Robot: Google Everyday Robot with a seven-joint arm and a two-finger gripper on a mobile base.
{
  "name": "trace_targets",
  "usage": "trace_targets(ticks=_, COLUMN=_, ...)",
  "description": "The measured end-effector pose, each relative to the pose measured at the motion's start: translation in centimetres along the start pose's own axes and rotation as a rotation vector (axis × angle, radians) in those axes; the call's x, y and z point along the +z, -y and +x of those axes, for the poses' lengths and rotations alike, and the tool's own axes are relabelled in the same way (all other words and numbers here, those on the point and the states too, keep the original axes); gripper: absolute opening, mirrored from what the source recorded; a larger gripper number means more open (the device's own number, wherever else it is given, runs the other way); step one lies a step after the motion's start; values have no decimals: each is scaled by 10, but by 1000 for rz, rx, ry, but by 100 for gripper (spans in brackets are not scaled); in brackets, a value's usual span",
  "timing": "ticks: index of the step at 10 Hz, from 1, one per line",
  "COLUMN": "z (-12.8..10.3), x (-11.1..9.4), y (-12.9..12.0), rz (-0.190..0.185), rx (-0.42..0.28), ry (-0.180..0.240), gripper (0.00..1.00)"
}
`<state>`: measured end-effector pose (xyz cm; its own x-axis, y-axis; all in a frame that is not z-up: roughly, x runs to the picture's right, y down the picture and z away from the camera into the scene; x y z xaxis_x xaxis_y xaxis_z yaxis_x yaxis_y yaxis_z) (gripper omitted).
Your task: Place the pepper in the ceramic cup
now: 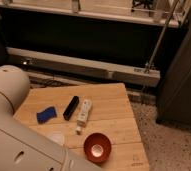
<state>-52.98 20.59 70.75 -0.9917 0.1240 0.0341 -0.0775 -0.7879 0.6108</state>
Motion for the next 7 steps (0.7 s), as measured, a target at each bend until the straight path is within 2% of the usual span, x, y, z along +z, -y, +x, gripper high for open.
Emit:
trace_targets(ticks=3, z=-7, x=26, y=1, rz=5, rx=32, ry=3, gripper=80)
trace_targets(ticks=5, z=-8, x=45, y=4, rz=19, rx=38, ry=-20, gripper=80)
trace_targets(ticks=7, z=-6, x=53, y=9, rz=34, rx=33, ry=-40, gripper=80)
